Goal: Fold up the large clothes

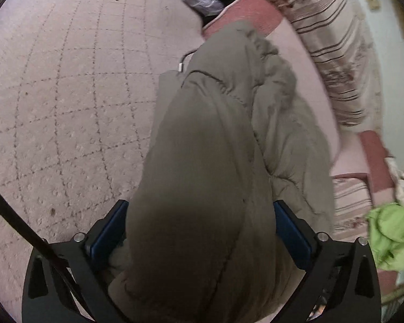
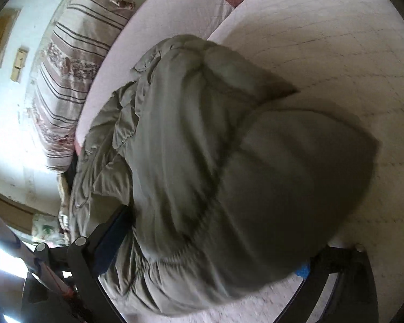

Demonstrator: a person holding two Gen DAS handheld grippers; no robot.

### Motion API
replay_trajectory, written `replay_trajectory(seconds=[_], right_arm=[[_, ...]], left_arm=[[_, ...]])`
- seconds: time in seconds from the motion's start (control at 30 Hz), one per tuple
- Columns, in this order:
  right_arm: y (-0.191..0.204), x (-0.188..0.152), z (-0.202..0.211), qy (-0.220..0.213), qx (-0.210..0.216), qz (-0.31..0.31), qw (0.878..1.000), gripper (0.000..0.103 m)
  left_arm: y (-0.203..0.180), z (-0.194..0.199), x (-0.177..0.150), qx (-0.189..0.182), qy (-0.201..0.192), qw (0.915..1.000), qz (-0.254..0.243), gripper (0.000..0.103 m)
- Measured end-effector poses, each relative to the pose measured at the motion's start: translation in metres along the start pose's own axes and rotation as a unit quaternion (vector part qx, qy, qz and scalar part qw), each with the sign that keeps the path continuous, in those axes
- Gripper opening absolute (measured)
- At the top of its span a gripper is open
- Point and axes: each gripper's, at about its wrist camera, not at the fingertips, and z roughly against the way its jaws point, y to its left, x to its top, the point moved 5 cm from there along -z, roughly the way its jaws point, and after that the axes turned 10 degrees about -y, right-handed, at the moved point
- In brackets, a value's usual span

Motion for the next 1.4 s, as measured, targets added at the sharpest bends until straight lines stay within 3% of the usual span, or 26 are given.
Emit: replay_trajectory(seconds=[0.07,0.1,0.13,0.2,0.33,0.47,0.57,0.7,0.8,0.97,1.13,1.23,1.3,1.4], right_arm=[[-0.002,0.004,-0.001,0.007,-0.002,-0.016,1.0,0.089],[-0.003,0.007,0.001,0.012,0.003,-0.029,0.999,0.075],[-0.003,0.009,0.005,0.016,0.011,-0.038,0.999,0.061],[0.0,0.011,0.014,0.022,0.028,-0.038,0.999,0.047],[0.004,0.004,0.041,0.024,0.034,-0.012,0.999,0.04],[-0.011,-0.016,0.076,0.036,0.05,-0.007,0.998,0.04],[-0.025,-0.033,0.093,0.042,0.053,0.004,0.998,0.04],[-0.041,-0.038,0.09,0.045,0.041,-0.016,0.998,0.064],[-0.038,-0.037,0.101,0.04,0.023,0.014,0.999,0.068],[-0.041,-0.037,0.13,0.035,0.003,0.077,0.996,0.077],[-0.051,-0.022,0.177,-0.019,-0.069,0.163,0.984,0.081],[-0.041,-0.003,0.21,-0.098,-0.125,0.219,0.963,0.082],[-0.021,0.01,0.214,-0.124,-0.121,0.232,0.957,0.082],[0.028,0.022,0.186,-0.116,-0.092,0.259,0.954,0.082]], left_arm=[[-0.005,0.005,-0.001,0.024,0.007,0.9996,0.013,0.087],[-0.01,0.009,0.0,0.029,0.005,0.9995,0.007,0.076],[-0.018,0.016,-0.001,0.037,0.001,0.9993,-0.01,0.065],[-0.032,0.03,-0.005,0.046,-0.002,0.9983,-0.036,0.054],[-0.045,0.06,-0.024,0.054,0.003,0.9962,-0.069,0.048],[-0.036,0.089,-0.051,0.047,0.011,0.9954,-0.083,0.049],[-0.022,0.091,-0.061,0.06,0.017,0.9943,-0.086,0.059],[-0.018,0.098,-0.056,0.068,0.003,0.9953,-0.068,0.063],[-0.023,0.12,-0.052,0.061,-0.019,0.9945,-0.083,0.064],[-0.02,0.165,-0.036,0.098,-0.076,0.9845,-0.125,0.066],[-0.013,0.182,-0.025,0.135,-0.095,0.9769,-0.135,0.066],[-0.027,0.175,-0.025,0.142,-0.1,0.9721,-0.158,0.066],[-0.045,0.158,-0.028,0.144,-0.094,0.97,-0.172,0.066],[-0.077,0.125,-0.037,0.146,-0.083,0.9645,-0.204,0.068]])
